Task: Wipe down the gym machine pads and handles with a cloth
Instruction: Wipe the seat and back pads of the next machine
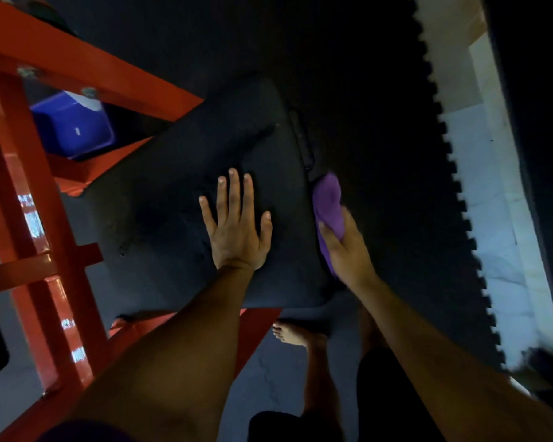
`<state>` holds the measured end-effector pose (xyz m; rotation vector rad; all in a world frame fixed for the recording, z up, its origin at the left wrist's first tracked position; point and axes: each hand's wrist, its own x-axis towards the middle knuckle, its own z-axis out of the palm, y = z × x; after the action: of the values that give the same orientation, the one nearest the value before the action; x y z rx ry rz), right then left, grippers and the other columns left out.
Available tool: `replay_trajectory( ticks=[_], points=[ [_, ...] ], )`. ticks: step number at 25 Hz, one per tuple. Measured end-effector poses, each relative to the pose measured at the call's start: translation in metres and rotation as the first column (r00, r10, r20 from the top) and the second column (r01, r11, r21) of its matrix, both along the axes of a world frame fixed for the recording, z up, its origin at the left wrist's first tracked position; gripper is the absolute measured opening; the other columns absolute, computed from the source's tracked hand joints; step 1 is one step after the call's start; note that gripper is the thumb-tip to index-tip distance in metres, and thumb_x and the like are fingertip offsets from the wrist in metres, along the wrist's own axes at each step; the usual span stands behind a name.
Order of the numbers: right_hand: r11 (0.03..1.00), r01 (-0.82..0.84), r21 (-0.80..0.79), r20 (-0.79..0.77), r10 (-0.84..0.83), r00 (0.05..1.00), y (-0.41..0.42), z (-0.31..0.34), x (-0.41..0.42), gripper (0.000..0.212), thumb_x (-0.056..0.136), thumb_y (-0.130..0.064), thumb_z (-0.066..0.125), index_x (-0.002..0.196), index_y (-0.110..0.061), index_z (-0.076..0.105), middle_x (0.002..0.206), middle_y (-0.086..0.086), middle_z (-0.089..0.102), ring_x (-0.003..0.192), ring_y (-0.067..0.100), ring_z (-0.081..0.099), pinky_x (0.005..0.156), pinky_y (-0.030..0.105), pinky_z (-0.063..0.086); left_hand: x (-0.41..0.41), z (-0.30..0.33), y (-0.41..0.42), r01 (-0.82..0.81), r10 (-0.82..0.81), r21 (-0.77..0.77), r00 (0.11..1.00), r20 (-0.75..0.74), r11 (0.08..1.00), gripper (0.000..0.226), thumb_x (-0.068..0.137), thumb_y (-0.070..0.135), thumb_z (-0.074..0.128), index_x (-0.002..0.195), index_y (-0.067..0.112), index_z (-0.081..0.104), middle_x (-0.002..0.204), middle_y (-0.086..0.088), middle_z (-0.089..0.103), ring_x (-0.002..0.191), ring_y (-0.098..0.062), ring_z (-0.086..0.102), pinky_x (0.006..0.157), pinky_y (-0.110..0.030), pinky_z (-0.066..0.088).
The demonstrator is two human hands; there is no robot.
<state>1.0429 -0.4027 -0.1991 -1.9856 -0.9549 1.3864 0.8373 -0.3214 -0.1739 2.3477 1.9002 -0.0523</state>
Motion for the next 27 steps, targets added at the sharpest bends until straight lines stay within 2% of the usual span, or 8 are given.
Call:
replay_trajectory(
  ticks=[2,5,10,15,18,22,24,27],
  points=[
    [0.985,-0.100,-0.140,0.103,0.115,0.988,-0.076,0.003,0.002,0.062,0.090,-0.081,0.038,0.145,-0.054,0.031,0.150,-0.003,0.044,0.139,0.022,0.044,0.113,0.053,0.040,-0.001,-0.001,0.000,-0.009,0.009,-0.010,1.000,-0.006,1.000,0.072,0.104,0.050,0.028,0.165,0.017,0.011,0.173,-0.007,0.005,0.160,-0.026,0.003,0.125,-0.063,0.008],
    [0.996,-0.075,-0.054,0.114,0.080,0.990,-0.058,0.011,0.001,0.057,0.089,-0.083,0.033,0.134,-0.049,0.041,0.136,-0.005,0.055,0.127,0.018,0.055,0.106,0.052,0.047,0.000,0.001,-0.002,-0.020,0.020,-0.003,1.000,0.019,1.000,0.071,0.104,0.050,0.027,0.165,0.016,0.012,0.173,-0.007,0.006,0.160,-0.026,0.004,0.125,-0.063,0.008],
    [0.985,0.043,0.165,-0.017,-0.041,0.999,0.071,0.030,-0.009,0.032,0.100,-0.044,0.051,0.126,-0.026,0.052,0.116,-0.004,0.063,0.105,0.010,0.064,0.092,0.047,0.055,0.000,0.003,-0.001,-0.021,0.021,-0.020,1.000,-0.023,1.000,0.072,0.104,0.051,0.028,0.165,0.017,0.012,0.173,-0.007,0.007,0.160,-0.027,0.005,0.126,-0.060,0.004],
    [0.994,0.072,0.085,-0.187,-0.055,0.981,0.075,0.072,0.026,0.022,0.101,-0.035,0.056,0.123,-0.030,0.056,0.110,-0.006,0.067,0.096,0.005,0.067,0.095,0.046,0.054,-0.003,0.034,0.052,-0.007,0.008,-0.035,0.999,0.034,0.999,0.061,0.096,0.056,0.041,0.143,0.018,0.051,0.151,-0.010,0.048,0.137,-0.035,0.047,0.113,-0.058,0.028],
    [0.989,0.019,0.145,-0.252,0.018,0.968,0.143,0.074,0.026,0.036,0.100,-0.045,0.056,0.134,-0.037,0.050,0.127,-0.006,0.061,0.113,0.005,0.063,0.097,0.034,0.050,-0.022,0.029,0.114,-0.121,0.120,0.015,0.992,0.039,0.993,0.069,0.101,0.056,0.037,0.156,0.015,0.038,0.165,-0.009,0.031,0.153,-0.031,0.027,0.125,-0.059,0.011],
    [0.992,-0.091,0.089,-0.072,0.097,0.993,0.160,0.025,-0.002,0.077,0.091,-0.070,0.051,0.154,-0.030,0.034,0.155,-0.004,0.040,0.143,0.014,0.040,0.119,0.045,0.033,-0.028,-0.004,0.123,-0.154,0.150,0.031,0.984,0.100,0.988,0.074,0.097,0.050,0.035,0.163,0.017,0.025,0.171,-0.006,0.019,0.159,-0.028,0.014,0.127,-0.058,0.008],
    [0.989,-0.066,0.132,-0.043,0.072,0.996,0.158,0.030,-0.009,0.070,0.092,-0.067,0.054,0.150,-0.030,0.040,0.150,-0.003,0.047,0.139,0.012,0.045,0.116,0.044,0.038,-0.030,-0.004,0.121,-0.141,0.133,0.060,0.984,0.120,0.988,0.075,0.095,0.047,0.038,0.163,0.017,0.027,0.171,-0.006,0.020,0.158,-0.029,0.016,0.127,-0.058,0.008],
    [0.981,-0.058,0.186,-0.047,0.068,0.997,0.229,0.043,-0.011,0.036,0.095,-0.050,0.061,0.129,-0.041,0.055,0.125,-0.011,0.062,0.112,-0.002,0.060,0.096,0.028,0.048,-0.032,-0.002,0.125,-0.158,0.155,0.023,0.981,0.115,0.987,0.077,0.093,0.047,0.040,0.163,0.018,0.026,0.172,-0.005,0.018,0.159,-0.028,0.014,0.127,-0.058,0.007]
  ],
)
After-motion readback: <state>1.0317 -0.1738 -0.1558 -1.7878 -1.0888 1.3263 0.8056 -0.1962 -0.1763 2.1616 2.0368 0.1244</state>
